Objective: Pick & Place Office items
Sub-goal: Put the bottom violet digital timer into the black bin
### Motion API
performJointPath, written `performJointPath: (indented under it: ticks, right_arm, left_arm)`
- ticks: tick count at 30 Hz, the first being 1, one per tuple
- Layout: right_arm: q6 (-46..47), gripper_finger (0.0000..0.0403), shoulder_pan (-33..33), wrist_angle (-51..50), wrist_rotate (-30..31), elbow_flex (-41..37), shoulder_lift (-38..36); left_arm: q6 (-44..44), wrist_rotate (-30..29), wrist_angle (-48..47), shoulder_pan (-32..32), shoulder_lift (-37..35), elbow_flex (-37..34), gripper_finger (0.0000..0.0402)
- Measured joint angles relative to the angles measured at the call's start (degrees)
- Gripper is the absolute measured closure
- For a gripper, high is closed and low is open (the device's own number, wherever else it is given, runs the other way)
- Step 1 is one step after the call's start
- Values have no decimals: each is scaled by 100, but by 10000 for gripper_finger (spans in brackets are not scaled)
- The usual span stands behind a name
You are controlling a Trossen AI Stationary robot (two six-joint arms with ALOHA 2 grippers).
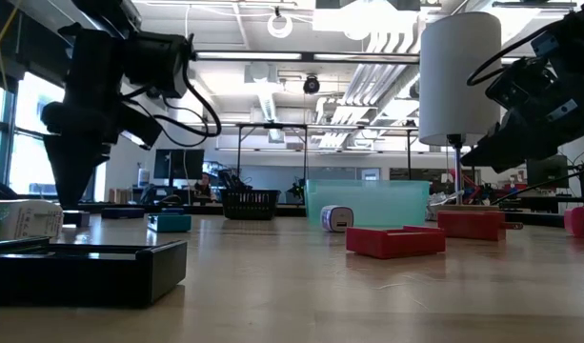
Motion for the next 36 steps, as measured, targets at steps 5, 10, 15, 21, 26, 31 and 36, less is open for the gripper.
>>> performJointPath:
  ticks: [5, 10, 15, 21, 26, 31, 36]
  right_arm:
    - [0, 401, 0, -127, 0, -1, -1]
    - [0, 401, 0, -140, 0, -1, 1]
    - [0, 401, 0, -152, 0, -1, 1]
    - [0, 401, 0, -176, 0, -1, -1]
    - [0, 401, 0, -180, 0, -1, 0]
    - [0, 401, 0, -180, 0, 0, 0]
    - [52, 401, 0, -182, -2, -1, 1]
  left_arm:
    - [0, -15, 17, -208, 108, 0, 142]
    - [35, -36, 36, -201, 401, -4, 142]
    - [132, -6, 86, -103, 902, 21, 142]
    - [277, 213, 9, -4, 1364, 24, 145]
    - [337, 237, 31, 7, 1414, 22, 180]
    - [396, 263, 46, 3, 1419, 22, 258]
    - [338, 225, 43, -16, 1428, 59, 258]
